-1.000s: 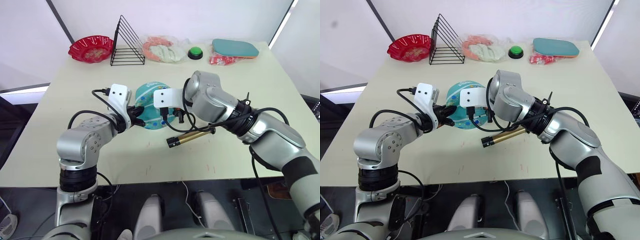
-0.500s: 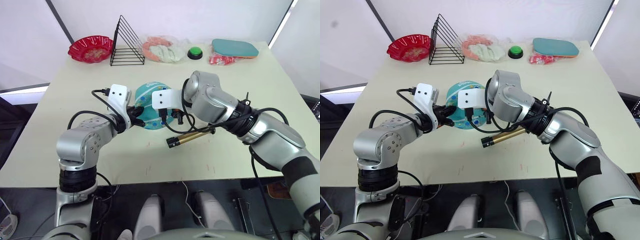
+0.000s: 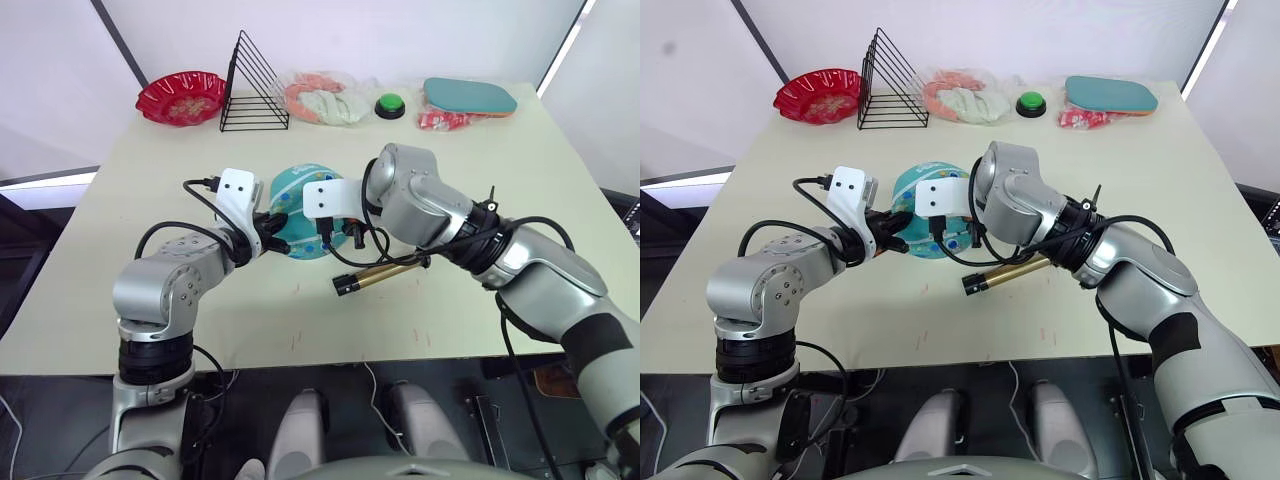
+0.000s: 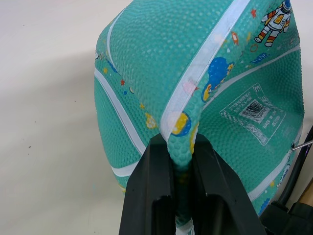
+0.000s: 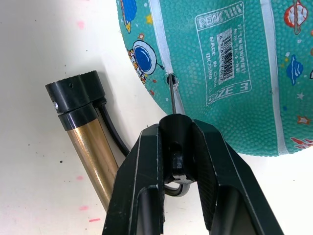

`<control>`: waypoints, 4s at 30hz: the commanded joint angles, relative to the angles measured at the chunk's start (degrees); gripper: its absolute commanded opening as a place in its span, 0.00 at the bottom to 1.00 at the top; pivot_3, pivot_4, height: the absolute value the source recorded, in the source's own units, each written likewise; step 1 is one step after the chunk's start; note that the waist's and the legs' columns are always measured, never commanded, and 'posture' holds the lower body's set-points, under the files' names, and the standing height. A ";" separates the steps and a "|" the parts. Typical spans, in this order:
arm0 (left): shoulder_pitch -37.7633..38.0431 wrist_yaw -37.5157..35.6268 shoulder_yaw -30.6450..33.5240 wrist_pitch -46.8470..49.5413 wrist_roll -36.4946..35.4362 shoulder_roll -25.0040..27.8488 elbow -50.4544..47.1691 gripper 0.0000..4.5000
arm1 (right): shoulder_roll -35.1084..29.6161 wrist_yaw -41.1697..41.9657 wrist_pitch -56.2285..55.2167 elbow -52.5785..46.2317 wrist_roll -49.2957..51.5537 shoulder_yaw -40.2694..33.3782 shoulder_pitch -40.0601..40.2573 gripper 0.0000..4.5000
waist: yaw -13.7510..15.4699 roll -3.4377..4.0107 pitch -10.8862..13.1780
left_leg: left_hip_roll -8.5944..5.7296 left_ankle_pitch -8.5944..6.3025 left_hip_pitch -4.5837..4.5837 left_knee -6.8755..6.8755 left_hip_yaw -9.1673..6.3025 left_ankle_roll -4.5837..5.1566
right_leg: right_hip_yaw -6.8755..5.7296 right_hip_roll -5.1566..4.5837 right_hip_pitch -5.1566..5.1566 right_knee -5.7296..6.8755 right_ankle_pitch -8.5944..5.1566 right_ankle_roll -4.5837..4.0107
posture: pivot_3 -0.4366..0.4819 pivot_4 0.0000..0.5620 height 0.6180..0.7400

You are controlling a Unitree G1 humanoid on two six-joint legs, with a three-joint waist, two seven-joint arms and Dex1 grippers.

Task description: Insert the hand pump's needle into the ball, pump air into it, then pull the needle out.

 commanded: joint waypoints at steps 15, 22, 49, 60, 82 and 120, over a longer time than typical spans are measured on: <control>1.17 0.93 0.42 1.44 1.43 1.06 0.00 0.00 | -0.28 -0.24 -0.17 0.30 -0.67 -1.02 0.06 0.07 | -0.02 0.00 0.00 | 0.00 0.00 0.00 0.00 0.00 0.00 | 0.00 0.00 0.00 0.00 0.00 0.00 | 0.48 0.27 1.00; 1.28 1.08 0.49 1.67 1.38 0.92 -0.26 0.00 | 0.52 -0.57 0.09 0.81 -0.56 -1.11 0.01 0.07 | -0.06 0.00 0.00 | 0.00 0.00 0.01 0.00 0.00 0.00 | 0.00 0.00 0.00 0.00 0.00 0.00 | 0.48 0.27 1.00; 1.47 2.06 0.22 2.02 1.28 0.43 -0.81 0.00 | 3.96 -1.95 3.18 1.69 -2.44 0.56 0.61 0.07 | -0.51 -0.04 -0.05 | 0.01 0.00 0.09 0.00 -0.01 0.00 | 0.01 0.03 0.03 0.08 -0.01 -0.01 | 0.48 0.27 1.00; 1.83 2.75 -0.19 1.89 1.54 -0.14 -1.30 0.00 | 7.83 -2.90 6.82 -1.93 -0.96 -0.40 0.77 0.07 | -0.74 -0.06 -0.07 | 0.03 0.00 0.12 -0.01 -0.01 0.00 | 0.03 0.07 0.02 0.13 -0.02 -0.02 | 0.48 0.27 1.00; 3.82 2.64 1.74 3.65 1.49 -2.81 -3.12 0.00 | 19.85 -8.04 1.18 11.78 0.52 -4.50 3.49 0.07 | -2.63 -0.69 -0.63 | 0.19 -0.02 1.94 -0.89 -0.08 0.00 | 0.34 0.58 0.99 0.53 -0.60 -0.53 | 0.48 0.27 1.00; 5.75 0.46 4.78 5.36 1.19 -4.77 -2.15 0.00 | 33.67 -12.36 -14.57 32.02 1.91 -19.18 1.28 0.07 | -4.77 -0.81 -0.98 | 0.63 -0.03 3.07 -1.88 -0.44 0.00 | 0.40 1.28 1.49 0.50 -0.86 -0.98 | 0.48 0.27 1.00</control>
